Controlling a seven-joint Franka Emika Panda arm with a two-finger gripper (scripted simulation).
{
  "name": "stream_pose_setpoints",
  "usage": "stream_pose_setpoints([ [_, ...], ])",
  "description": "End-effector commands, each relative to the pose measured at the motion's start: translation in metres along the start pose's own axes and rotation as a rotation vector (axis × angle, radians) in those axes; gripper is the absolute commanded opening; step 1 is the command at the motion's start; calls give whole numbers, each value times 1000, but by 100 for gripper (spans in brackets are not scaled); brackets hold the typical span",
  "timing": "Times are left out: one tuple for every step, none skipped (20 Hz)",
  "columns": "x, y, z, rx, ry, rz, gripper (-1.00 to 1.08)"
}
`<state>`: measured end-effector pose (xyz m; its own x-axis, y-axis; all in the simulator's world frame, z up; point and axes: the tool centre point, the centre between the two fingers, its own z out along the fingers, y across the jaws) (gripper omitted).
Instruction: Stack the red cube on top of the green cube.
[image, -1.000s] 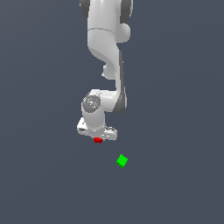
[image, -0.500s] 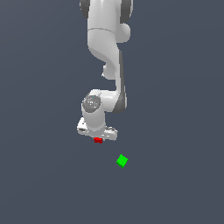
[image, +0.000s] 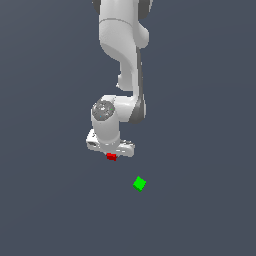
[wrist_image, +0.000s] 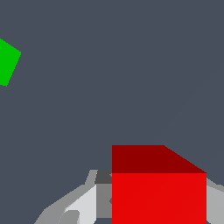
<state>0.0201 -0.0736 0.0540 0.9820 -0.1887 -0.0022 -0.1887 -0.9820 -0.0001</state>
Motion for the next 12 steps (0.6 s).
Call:
stream_pose_setpoints([
  [0, 0, -19, 0, 2, 0, -100],
  [0, 0, -26, 0, 2, 1, -100],
  [0, 0, -33, 0, 2, 1, -100],
  [0, 0, -39, 0, 2, 1, -100],
  [0, 0, -45, 0, 2, 1, -100],
  [0, 0, -50, 0, 2, 1, -100],
  [0, 0, -54, 0, 2, 1, -100],
  [0, 0, -58, 0, 2, 1, -100],
  [1, 0, -61, 0, 2, 1, -100],
  [1, 0, -63, 0, 2, 1, -100],
  [1, 0, -65, 0, 2, 1, -100],
  [1, 0, -66, 0, 2, 1, -100],
])
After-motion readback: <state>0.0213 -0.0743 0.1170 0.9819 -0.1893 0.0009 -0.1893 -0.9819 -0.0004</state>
